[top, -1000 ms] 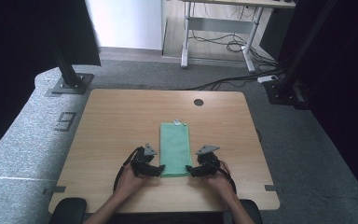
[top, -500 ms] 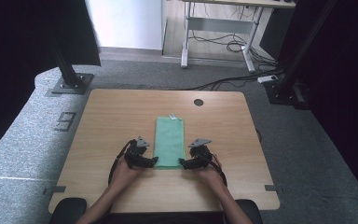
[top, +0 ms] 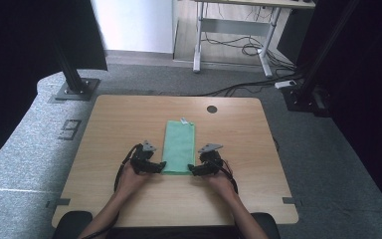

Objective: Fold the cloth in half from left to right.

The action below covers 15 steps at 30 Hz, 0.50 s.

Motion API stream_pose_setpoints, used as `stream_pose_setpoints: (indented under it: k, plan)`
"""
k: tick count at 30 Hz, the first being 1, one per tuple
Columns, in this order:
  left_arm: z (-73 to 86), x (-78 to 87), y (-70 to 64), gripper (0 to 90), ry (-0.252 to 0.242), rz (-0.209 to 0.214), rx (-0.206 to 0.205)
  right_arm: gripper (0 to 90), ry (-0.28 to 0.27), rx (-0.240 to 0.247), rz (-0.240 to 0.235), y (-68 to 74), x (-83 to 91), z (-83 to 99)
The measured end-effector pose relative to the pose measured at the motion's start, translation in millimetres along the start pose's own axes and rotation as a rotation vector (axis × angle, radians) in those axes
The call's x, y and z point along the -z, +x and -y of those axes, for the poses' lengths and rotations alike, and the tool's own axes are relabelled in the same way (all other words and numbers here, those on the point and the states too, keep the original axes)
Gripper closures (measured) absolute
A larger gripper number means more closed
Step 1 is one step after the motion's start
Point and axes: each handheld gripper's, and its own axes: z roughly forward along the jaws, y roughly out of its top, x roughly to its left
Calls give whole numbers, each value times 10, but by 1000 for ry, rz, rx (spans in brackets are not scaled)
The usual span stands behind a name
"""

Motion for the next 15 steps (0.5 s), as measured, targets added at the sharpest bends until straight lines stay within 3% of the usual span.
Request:
stream_pose_setpoints:
  k: [8,15]
  plan:
    - [-10,9,12,176,1,26,16,133,13,-7,-15,-24,7,-13]
    - [-32,175,-47,137,-16,54,-22,58,4,-7,-29,-66,176,-2]
